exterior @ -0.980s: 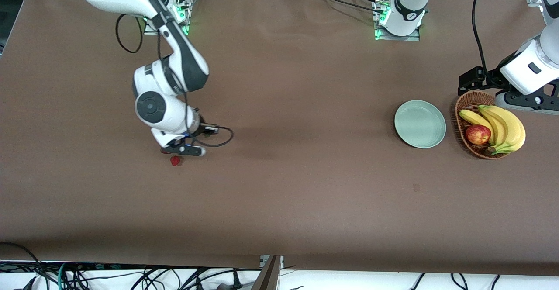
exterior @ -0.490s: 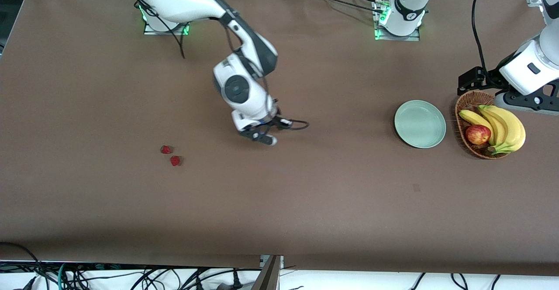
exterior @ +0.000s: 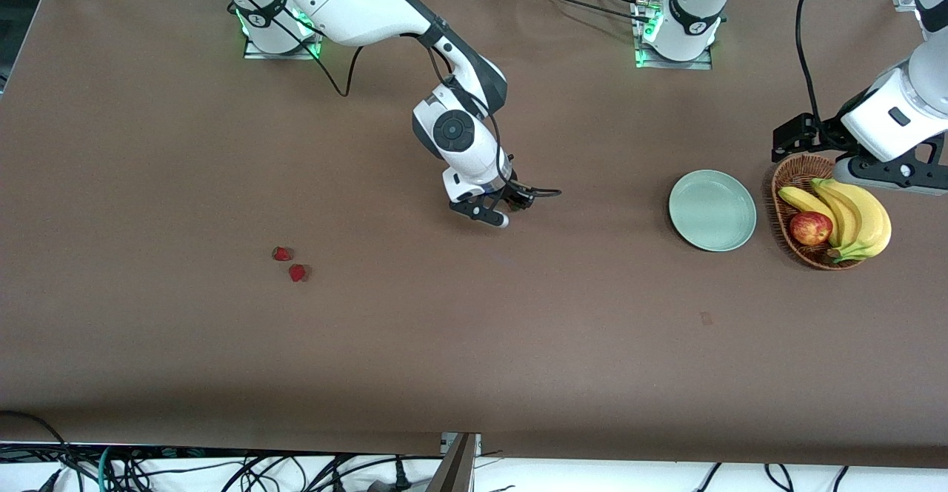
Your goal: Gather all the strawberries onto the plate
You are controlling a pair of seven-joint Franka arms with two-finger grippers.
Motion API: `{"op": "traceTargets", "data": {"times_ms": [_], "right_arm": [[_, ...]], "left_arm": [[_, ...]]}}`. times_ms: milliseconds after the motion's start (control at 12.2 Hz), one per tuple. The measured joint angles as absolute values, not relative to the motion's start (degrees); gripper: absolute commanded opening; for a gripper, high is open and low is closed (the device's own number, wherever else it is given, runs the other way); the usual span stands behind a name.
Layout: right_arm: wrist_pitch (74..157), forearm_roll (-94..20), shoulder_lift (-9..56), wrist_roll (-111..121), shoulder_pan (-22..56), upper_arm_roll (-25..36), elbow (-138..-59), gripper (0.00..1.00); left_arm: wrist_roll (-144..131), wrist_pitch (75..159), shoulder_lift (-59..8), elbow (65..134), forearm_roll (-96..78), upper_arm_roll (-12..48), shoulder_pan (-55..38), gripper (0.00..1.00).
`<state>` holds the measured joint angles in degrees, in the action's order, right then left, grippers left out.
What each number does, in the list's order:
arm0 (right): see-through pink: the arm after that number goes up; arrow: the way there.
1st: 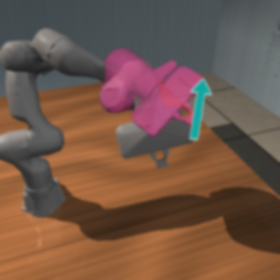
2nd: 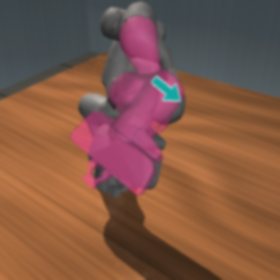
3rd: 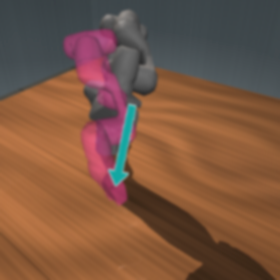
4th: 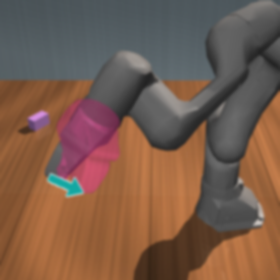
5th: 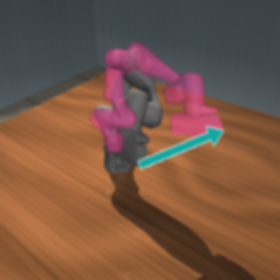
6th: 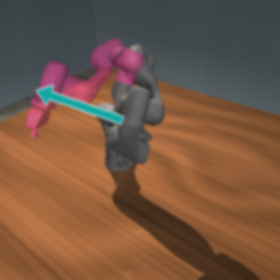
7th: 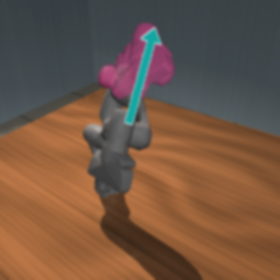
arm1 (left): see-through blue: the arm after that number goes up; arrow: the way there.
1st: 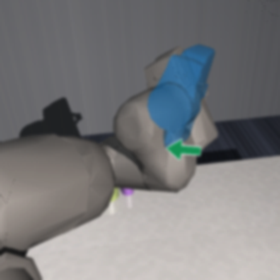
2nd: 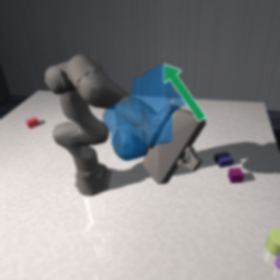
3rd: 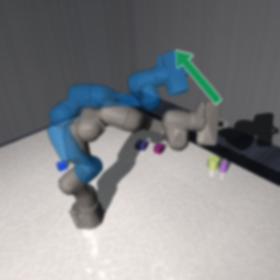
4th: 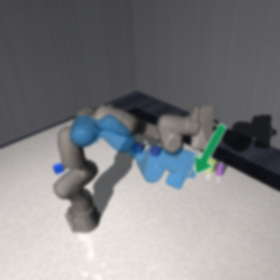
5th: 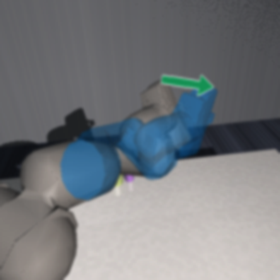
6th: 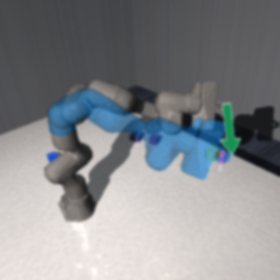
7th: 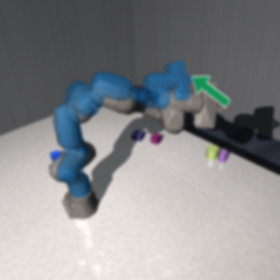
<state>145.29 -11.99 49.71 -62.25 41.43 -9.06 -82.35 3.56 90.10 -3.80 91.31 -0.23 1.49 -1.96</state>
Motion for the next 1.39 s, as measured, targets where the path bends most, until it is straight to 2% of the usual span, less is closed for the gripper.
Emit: {"op": "traceTargets", "data": {"times_ms": [82, 327, 572, 899, 1144, 1389], "right_arm": [[145.1, -11.9, 49.7, -62.2, 41.3, -8.8, -82.2, 0.99], [138.9, -11.8, 46.9, -61.7, 40.8, -5.5, -80.2, 0.99], [126.5, -10.6, 40.9, -56.0, 40.2, 1.4, -79.9, 0.99], [113.5, -10.2, 40.1, -29.8, 39.7, 13.8, -80.7, 0.99], [112.6, -10.2, 40.1, -13.1, 38.5, 20.8, -83.9, 0.99], [116.0, -10.2, 40.7, -4.1, 34.7, 21.5, -87.1, 0.98]], "left_arm": [[3.0, 90.1, -3.8, 91.3, -0.2, 1.8, -2.0, 1.00], [1.2, 90.1, -4.1, 91.4, -0.2, 3.0, -2.1, 1.00], [-1.5, 90.1, -4.2, 91.4, -0.3, 5.0, -2.2, 1.00], [-16.6, 93.6, -5.4, 91.8, -0.4, 14.7, -2.4, 1.00], [-31.7, 99.7, -8.5, 92.0, -0.4, 25.0, -2.8, 1.00], [-44.1, 107.3, -14.0, 92.8, 3.3, 29.8, -6.4, 1.00]]}}
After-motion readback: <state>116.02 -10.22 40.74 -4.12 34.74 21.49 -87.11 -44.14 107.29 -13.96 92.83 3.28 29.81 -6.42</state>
